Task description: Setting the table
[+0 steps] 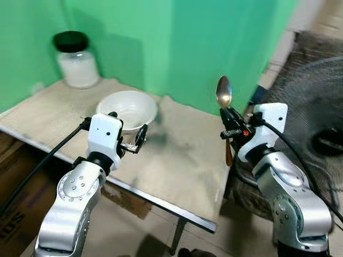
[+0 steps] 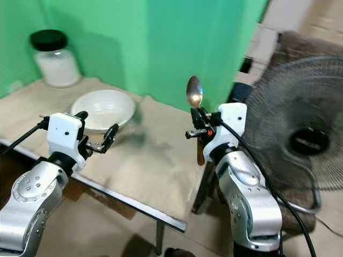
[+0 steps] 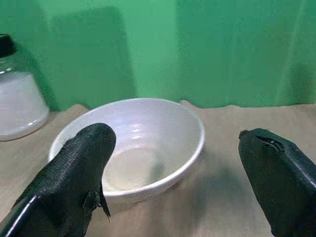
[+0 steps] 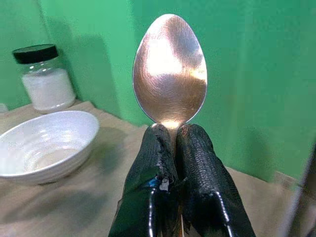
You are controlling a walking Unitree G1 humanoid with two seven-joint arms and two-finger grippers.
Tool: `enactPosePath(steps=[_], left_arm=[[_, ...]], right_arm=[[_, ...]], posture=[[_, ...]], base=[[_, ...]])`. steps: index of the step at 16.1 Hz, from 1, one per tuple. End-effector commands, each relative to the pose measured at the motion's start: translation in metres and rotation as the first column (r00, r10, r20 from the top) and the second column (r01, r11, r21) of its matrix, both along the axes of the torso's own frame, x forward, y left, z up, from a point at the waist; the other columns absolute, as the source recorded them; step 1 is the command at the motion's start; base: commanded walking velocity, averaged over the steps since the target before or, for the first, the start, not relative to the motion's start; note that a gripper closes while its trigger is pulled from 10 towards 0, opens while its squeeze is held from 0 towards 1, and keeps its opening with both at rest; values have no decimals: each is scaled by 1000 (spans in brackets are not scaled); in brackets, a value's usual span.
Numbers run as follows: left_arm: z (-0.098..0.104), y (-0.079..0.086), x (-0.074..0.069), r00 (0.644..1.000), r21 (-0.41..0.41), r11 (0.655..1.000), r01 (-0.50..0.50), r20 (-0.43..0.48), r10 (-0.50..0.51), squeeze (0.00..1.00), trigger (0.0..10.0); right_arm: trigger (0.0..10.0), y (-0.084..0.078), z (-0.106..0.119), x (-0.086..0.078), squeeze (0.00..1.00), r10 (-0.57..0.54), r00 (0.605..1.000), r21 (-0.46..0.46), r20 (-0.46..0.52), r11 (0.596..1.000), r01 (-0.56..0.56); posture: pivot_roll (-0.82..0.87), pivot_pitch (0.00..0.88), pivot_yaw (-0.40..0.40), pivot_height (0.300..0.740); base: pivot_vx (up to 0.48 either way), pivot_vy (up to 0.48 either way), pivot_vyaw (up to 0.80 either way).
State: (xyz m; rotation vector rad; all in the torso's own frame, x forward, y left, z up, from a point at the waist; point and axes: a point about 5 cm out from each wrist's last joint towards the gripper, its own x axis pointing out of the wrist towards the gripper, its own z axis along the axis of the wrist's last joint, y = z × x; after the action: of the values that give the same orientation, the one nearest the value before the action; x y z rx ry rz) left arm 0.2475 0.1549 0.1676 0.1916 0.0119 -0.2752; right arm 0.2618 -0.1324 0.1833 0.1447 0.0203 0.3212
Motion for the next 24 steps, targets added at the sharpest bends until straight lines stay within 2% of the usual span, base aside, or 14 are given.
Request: enactPosePath(steps=[1, 6, 14, 24], left_arm=[[3, -2, 0, 1000, 3, 1000, 3, 15, -3, 0, 10000], [4, -3, 3, 1000, 0, 1000, 7, 16, -7, 0, 10000], [2, -3, 4, 1000, -3, 1000, 17, 7, -17, 0, 10000], [1, -7, 6, 999, -2, 999, 34, 4, -34, 0, 10000]], right_arm=[[10000, -3, -1, 2, 0, -20, 1000, -21, -8, 1000, 19], [10000, -2, -3, 3, 0, -30, 999, -47, -19, 998, 29], [10000, -3, -5, 1, 0, -52, 998, -55, -29, 997, 51], [10000, -4, -2, 5, 0, -58, 998, -73, -20, 996, 57]], posture=[[161, 0, -71, 740], [144, 0, -58, 740], [137, 0, -52, 740], [118, 0, -50, 740]], base=[[0, 0, 0], [0, 0, 0], [-264, 0, 0], [0, 0, 0]])
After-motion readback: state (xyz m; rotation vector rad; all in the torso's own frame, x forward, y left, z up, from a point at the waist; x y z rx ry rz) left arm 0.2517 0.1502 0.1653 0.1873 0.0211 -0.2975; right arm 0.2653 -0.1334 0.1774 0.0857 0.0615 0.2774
